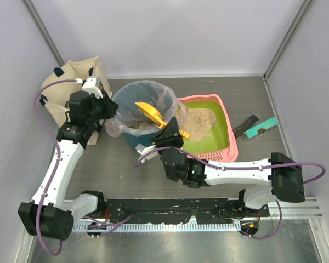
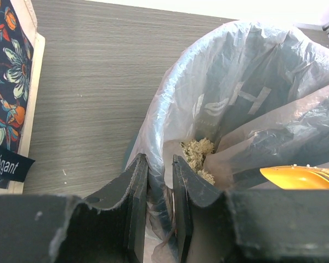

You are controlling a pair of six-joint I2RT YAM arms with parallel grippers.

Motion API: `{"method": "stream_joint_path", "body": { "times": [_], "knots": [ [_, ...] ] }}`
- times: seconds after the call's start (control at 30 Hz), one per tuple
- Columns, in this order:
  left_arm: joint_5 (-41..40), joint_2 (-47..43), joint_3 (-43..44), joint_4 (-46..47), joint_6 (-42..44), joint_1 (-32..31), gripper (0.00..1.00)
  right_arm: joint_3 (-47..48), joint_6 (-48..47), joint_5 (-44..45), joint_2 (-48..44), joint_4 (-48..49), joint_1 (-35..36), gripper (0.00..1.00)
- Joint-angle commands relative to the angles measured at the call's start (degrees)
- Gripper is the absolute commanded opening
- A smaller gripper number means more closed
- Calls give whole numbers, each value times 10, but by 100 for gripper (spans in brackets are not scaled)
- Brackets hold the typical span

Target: Clean the litter box

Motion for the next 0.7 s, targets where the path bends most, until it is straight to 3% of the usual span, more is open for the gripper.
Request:
{"method": "stream_joint_path", "body": {
  "times": [0.0,0.17,0.3,0.37,0.4,0.5,0.67],
  "knots": [
    [12,-18,5,10,10,1,26,34,52,7,-16,-50,4,1],
    [12,-20,7,11,9,1,27,115,113,-3,15,-40,4,1],
    [13,-22,7,11,11,1,34,151,182,-16,34,-34,4,1],
    [9,-25,7,13,17,1,43,157,224,-23,35,-24,4,1],
    [9,-27,7,13,20,2,56,159,237,-29,33,-21,4,1],
    [0,-35,4,15,26,2,78,167,315,-56,17,-28,5,1],
    [0,-51,9,14,31,2,92,187,469,-103,-16,-90,-12,1]
  ]
}}
